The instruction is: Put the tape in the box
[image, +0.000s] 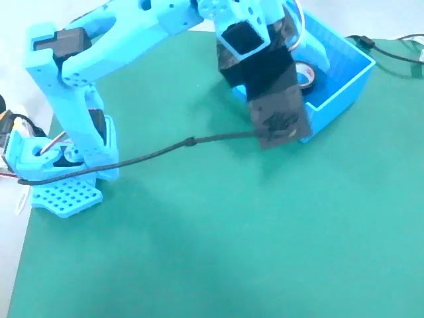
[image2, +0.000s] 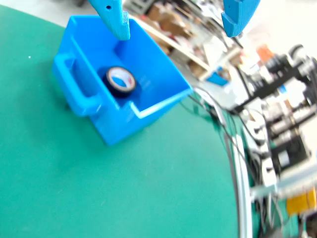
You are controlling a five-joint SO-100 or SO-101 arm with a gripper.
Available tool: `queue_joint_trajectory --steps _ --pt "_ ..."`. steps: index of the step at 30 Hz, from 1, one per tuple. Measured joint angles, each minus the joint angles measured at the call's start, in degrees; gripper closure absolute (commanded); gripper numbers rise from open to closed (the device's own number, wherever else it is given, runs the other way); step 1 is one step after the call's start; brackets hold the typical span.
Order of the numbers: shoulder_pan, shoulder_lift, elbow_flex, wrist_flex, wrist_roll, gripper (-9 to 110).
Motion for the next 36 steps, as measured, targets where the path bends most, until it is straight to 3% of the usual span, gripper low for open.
queue_joint_trajectory --steps 7,19,30,36 --pt "4.5 12.7 5.9 2.0 1.0 75" --pt "12.7 40.7 41.8 -7.3 0.6 75" --pt "14.2 64.1 75.0 -19.1 0.1 76" --pt "14.2 75.6 86.7 -20.0 -0.1 78"
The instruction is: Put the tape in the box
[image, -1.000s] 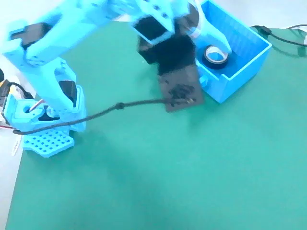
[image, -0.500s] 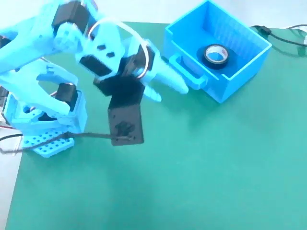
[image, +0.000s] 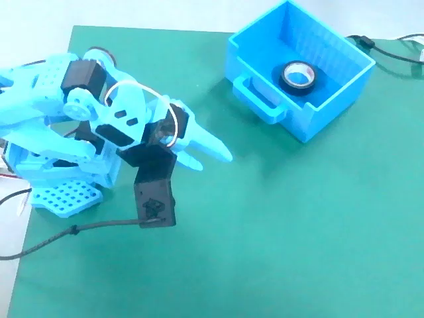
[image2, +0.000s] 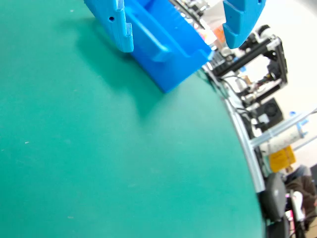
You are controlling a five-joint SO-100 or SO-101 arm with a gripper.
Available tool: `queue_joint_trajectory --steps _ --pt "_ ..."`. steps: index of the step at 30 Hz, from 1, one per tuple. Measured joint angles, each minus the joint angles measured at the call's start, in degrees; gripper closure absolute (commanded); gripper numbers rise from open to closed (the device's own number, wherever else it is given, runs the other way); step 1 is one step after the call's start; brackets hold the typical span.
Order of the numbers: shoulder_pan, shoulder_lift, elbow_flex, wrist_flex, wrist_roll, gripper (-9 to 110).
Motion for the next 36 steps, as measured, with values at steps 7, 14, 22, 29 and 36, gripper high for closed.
queue_joint_trajectory --steps 7,14,22,29,36 --pt "0.2 5.0 5.5 0.0 -0.1 86" --pt "1.1 8.1 10.0 0.0 -0.1 95" --pt "1.1 8.3 13.6 -1.8 -0.1 101" --pt "1.1 8.6 15.9 -3.8 1.5 102" --pt "2.5 8.3 15.9 -4.0 4.0 102"
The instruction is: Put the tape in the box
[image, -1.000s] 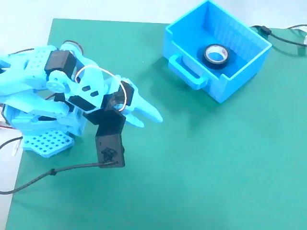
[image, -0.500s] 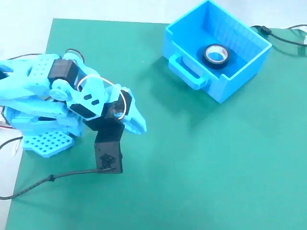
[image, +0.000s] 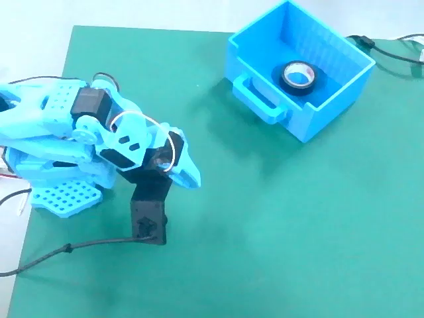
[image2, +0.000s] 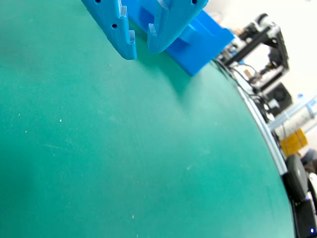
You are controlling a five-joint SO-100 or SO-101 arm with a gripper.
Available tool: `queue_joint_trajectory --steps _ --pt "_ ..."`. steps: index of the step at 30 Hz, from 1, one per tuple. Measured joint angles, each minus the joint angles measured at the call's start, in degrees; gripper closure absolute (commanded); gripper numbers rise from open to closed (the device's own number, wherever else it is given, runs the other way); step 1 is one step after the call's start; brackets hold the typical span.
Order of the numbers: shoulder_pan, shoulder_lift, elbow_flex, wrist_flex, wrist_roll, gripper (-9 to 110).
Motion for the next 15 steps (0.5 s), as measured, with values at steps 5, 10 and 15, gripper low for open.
queue_joint_trajectory --steps 5,10,15 --pt "0.5 0.0 0.0 0.0 0.0 102" --pt "0.5 0.0 0.0 0.0 0.0 102" --pt "0.5 0.0 0.0 0.0 0.0 102"
